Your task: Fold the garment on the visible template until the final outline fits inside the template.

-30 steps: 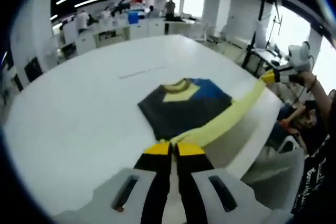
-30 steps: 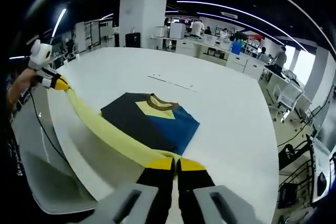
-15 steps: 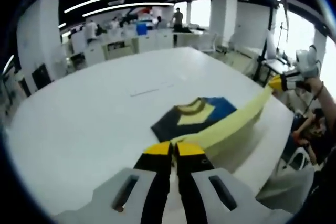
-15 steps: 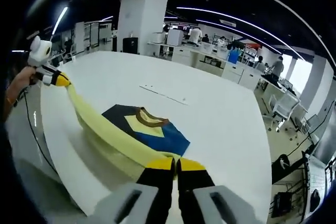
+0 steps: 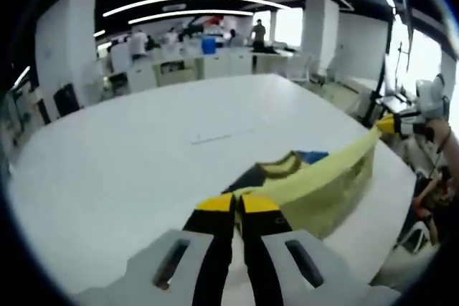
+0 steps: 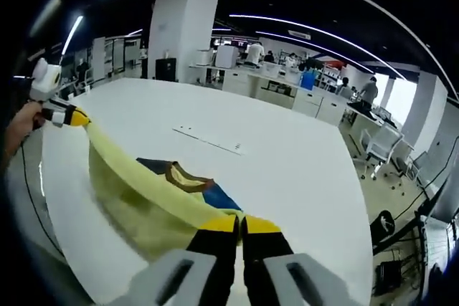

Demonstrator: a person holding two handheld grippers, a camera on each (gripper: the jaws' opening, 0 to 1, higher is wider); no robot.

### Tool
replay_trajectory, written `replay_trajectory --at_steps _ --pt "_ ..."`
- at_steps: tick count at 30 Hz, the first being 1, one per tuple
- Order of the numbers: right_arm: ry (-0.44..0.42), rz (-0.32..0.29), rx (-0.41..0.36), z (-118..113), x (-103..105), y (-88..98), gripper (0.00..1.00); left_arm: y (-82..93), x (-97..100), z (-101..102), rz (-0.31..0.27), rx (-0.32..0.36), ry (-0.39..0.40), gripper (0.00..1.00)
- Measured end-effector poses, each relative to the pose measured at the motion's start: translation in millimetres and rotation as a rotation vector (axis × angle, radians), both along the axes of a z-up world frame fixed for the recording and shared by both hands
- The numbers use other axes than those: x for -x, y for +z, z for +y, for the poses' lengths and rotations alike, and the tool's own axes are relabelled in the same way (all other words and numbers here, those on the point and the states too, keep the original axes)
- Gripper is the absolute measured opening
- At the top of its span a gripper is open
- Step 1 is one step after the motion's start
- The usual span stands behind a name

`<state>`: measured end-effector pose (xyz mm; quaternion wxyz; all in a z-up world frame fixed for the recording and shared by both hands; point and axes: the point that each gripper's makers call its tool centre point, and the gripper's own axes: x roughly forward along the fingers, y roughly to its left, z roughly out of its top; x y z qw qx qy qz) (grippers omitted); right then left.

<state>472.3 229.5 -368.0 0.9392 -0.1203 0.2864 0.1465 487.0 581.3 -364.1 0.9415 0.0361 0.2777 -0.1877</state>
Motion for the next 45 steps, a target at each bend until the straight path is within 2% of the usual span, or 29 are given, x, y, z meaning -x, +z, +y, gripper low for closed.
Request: replay_trajectory --at_steps 7,13,22,31,33,35,38,45 --pt "-0.045 -0.009 -0.011 -3.8 -29.2 -14.6 0.00 -3.2 -27.2 -4.8 -0.026 -0.007 0.028 0.00" --pt "-0.076 -0.004 -0.023 -3.8 -46.4 -29.3 0.00 -17.6 -47.9 -5.7 -0.038 -0.015 0.054 0.00" --pt "-0.085 0.013 -0.029 -0.7 -71.7 -50.3 0.00 -47.5 -74.4 -1.0 -0.019 -0.029 0.098 0.00" --pt "-0.109 0.055 -0.028 -2.0 -93.6 -84.4 0.00 -79.2 -91.3 -2.5 0.018 -0.045 0.146 0.00" --pt "-0.117 0.072 -0.037 -2.0 -96.9 -92.7 0.00 -84.9 -96.0 -2.4 0.017 -0.056 0.150 0.00" --pt "-0.125 0.077 -0.039 -2.4 -101.2 -99.9 0.00 -92.2 -101.4 -1.6 0.014 -0.096 0.140 0.00" --pt "-0.138 0.098 -0.034 -3.7 -106.6 -113.8 0.00 -103.2 -108.6 -1.2 0.020 -0.095 0.149 0.00" --pt "-0.156 0.128 -0.057 -3.5 -113.6 -137.8 0.00 -126.2 -111.9 2.4 0.049 -0.097 0.181 0.00"
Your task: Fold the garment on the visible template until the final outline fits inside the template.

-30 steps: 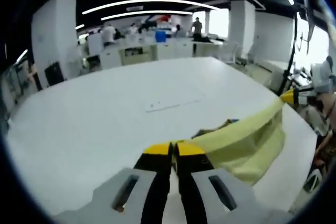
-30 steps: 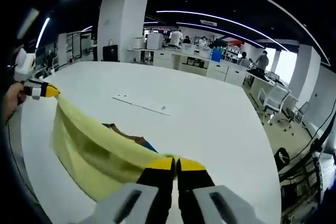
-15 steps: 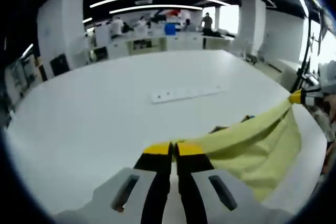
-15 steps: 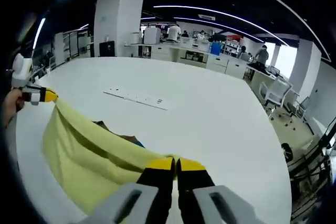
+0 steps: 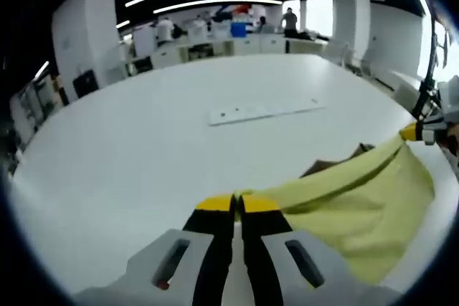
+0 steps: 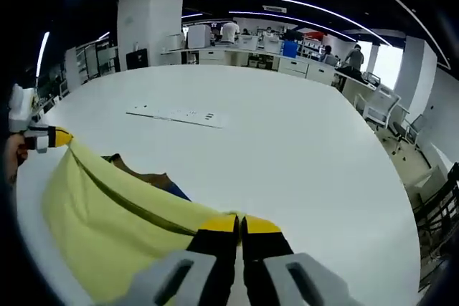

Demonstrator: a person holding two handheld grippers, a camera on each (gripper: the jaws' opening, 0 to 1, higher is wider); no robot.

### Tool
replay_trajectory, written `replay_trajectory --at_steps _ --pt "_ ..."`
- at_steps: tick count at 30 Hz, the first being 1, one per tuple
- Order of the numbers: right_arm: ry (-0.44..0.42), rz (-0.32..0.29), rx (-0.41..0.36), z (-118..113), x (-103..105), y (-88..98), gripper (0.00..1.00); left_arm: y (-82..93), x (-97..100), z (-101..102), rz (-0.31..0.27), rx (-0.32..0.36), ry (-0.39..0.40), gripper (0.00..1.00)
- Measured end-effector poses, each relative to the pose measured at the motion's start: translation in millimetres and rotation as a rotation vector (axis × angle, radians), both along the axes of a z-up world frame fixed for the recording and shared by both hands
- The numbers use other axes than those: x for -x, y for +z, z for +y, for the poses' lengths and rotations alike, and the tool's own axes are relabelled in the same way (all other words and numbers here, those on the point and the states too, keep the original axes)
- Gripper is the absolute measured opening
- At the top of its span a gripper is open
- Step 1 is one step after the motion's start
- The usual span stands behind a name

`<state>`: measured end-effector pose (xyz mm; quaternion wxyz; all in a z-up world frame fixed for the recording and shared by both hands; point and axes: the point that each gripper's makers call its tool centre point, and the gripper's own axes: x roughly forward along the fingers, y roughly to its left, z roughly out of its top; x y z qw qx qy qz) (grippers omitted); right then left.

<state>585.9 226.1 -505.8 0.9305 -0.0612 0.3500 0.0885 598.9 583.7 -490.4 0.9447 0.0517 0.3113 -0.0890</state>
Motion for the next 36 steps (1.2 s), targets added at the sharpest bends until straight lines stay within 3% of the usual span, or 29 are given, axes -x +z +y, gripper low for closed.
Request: replay_trajectory --at_steps 13,21,24,26,28,30,32,36 --pt "0.001 0.045 -0.006 -0.2 -3.0 -24.0 0.00 -23.4 -1.7 5.9 0.030 -0.027 0.017 0.00" --pt "0.008 0.053 -0.031 1.1 -4.2 -26.1 0.00 -38.8 0.1 4.0 0.050 -0.048 -0.010 0.00" --pt "0.024 0.051 -0.032 1.0 -4.0 -25.8 0.00 -36.3 -0.7 1.0 0.005 -0.070 -0.060 0.01" --pt "0.024 0.048 -0.037 -0.5 -2.4 -23.9 0.03 -34.3 -1.8 1.0 -0.007 -0.033 -0.066 0.06" --pt "0.025 0.019 -0.079 2.6 -3.0 -17.6 0.08 -28.5 -2.1 -0.9 -0.031 0.007 -0.086 0.17" --pt "0.043 0.022 -0.074 3.4 -0.3 -15.9 0.15 -22.4 -1.9 0.4 -0.057 -0.021 -0.131 0.25" --pt "0.109 0.015 -0.022 3.9 1.7 -13.6 0.22 -21.3 0.1 -2.2 -0.062 -0.037 -0.187 0.31" --pt "0.166 0.001 -0.012 7.4 8.3 -7.2 0.31 -23.6 7.4 -5.0 -0.064 -0.075 -0.296 0.37"
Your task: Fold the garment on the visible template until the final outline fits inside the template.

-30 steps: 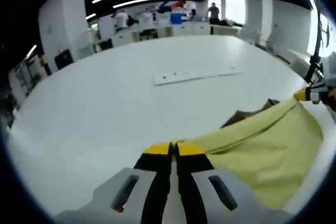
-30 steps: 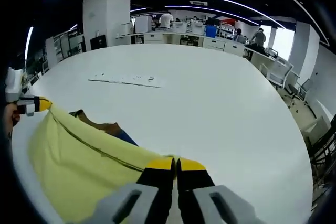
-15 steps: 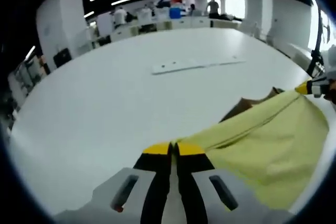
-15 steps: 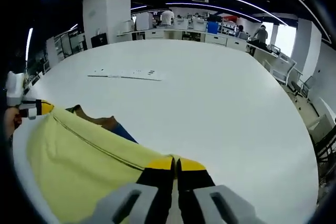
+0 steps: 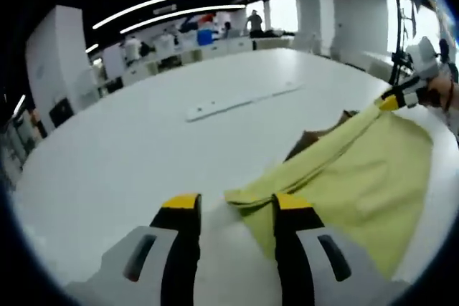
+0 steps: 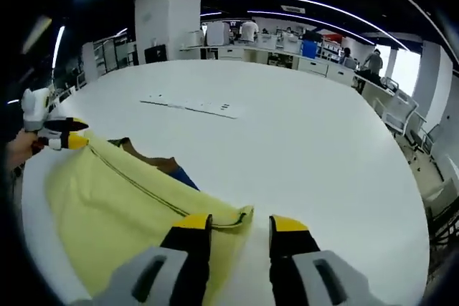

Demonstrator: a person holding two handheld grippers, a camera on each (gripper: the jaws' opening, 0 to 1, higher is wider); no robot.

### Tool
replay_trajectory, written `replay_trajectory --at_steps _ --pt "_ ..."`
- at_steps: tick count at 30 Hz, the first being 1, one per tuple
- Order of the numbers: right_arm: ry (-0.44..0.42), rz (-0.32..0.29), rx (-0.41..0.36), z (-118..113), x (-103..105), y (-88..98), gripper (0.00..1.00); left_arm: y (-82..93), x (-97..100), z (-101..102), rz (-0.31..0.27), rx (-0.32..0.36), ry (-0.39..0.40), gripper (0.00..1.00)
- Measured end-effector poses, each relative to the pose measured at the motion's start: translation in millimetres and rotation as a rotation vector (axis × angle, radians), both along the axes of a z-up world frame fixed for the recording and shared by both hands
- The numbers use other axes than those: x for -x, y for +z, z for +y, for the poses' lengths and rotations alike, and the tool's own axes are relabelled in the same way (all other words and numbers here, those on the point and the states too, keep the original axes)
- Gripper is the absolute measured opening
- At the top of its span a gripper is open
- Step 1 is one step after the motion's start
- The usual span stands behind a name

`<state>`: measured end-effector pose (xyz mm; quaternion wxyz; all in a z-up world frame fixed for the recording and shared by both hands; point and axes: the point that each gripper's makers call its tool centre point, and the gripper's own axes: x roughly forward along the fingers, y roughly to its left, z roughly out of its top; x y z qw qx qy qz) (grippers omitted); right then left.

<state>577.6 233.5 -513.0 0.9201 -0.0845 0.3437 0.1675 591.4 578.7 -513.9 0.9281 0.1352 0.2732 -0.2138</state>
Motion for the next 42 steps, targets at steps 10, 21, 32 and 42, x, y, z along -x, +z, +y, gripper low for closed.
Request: replay_trajectory --at_steps 10,21,32,42 --pt "0.065 -0.034 0.076 -2.5 -4.1 -4.5 0.33 -9.3 -9.3 -3.6 -0.002 -0.044 -0.051 0.38" --pt "-0.104 -0.048 -0.013 -8.9 -32.9 -15.8 0.31 -11.0 -36.0 0.8 -0.005 0.059 0.103 0.40" --pt "-0.167 -0.036 -0.113 -6.4 -33.4 -8.8 0.31 -0.9 -37.8 20.6 -0.011 0.110 0.237 0.50" --pt "-0.140 -0.012 -0.151 3.4 -14.8 7.0 0.42 21.3 -16.8 15.0 -0.029 0.108 0.177 0.58"
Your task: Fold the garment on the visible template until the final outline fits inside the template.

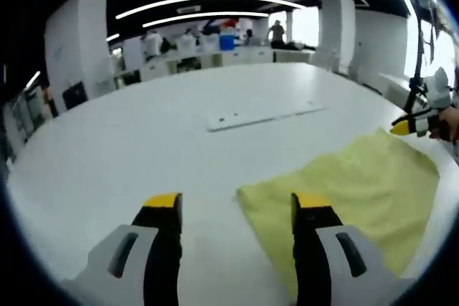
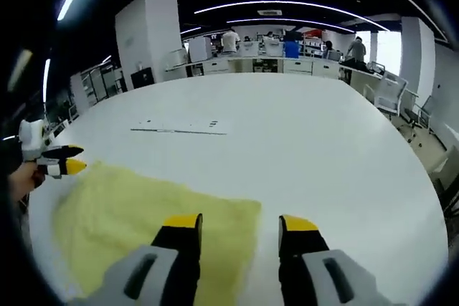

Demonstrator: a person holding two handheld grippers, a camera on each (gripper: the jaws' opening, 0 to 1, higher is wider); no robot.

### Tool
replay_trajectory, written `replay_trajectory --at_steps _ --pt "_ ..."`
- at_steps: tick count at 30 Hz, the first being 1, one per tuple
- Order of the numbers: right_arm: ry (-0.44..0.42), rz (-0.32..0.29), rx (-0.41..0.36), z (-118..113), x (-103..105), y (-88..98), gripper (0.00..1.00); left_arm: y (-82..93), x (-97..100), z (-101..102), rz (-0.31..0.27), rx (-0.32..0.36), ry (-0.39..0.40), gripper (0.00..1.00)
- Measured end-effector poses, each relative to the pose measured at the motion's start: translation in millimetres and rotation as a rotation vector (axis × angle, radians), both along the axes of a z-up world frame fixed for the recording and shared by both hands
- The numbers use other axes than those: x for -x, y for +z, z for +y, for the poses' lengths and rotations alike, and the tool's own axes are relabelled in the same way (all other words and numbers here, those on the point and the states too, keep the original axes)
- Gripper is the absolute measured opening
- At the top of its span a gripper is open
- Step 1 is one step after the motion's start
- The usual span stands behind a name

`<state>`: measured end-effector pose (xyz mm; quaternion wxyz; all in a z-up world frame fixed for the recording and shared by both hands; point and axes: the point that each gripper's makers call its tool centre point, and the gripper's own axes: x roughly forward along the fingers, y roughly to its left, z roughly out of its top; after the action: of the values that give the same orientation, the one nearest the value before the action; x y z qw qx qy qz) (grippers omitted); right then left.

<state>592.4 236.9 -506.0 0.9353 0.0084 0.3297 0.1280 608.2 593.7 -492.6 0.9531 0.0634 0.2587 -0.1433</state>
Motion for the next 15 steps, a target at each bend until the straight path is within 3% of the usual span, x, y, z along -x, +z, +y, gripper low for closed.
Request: replay_trajectory --at_steps 6,12,15 --pt "0.013 0.027 -0.022 7.1 18.3 10.4 0.49 14.2 16.0 -0.1 -0.019 -0.015 -0.046 0.61" --pt "0.054 0.038 -0.029 15.3 39.7 21.6 0.50 27.3 32.9 -1.3 -0.030 0.027 -0.080 0.63" --pt "0.065 0.040 -0.028 16.0 51.9 25.9 0.50 32.1 43.2 -0.2 -0.041 -0.004 -0.101 0.62"
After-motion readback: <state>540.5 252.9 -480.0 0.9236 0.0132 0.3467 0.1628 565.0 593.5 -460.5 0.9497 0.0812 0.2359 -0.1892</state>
